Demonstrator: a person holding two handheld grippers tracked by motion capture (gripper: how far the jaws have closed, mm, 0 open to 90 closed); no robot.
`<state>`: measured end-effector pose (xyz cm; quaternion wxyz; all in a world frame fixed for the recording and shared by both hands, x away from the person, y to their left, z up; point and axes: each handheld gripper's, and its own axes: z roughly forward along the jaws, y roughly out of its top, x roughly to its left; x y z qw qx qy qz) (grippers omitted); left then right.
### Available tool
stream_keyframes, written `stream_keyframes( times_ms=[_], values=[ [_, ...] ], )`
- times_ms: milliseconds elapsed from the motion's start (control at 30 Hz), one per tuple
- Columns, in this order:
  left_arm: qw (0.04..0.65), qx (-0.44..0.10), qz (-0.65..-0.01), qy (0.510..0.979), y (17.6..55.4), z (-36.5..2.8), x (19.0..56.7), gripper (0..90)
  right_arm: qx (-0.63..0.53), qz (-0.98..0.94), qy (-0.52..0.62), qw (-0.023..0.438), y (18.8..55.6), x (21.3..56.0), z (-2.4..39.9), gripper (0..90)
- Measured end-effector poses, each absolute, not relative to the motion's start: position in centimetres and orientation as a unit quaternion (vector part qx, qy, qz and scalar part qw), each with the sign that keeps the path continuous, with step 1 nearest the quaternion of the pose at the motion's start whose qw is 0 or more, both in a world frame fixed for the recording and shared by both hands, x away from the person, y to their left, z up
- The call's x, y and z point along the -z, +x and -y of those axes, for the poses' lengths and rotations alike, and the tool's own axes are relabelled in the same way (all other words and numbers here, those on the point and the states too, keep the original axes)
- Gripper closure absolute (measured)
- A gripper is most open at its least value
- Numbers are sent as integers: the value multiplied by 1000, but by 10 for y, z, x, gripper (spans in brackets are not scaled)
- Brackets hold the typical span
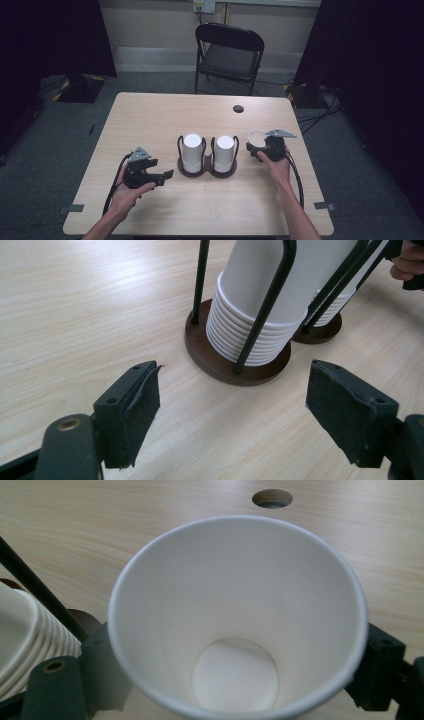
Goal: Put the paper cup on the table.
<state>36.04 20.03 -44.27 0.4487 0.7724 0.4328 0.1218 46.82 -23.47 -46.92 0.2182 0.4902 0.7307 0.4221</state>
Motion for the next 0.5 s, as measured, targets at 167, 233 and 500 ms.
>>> stream_keyframes(
  times_ms=[167,233,500],
  values=[
    [447,-123,-432,773,361,-201,442,213,-405,-731,510,203,465,471,235,150],
    [450,-126,-431,772,361,-201,442,213,-398,-736,513,193,463,471,235,157],
    [451,-131,-431,771,361,-201,442,212,-394,-747,500,193,450,461,239,155]
  ],
)
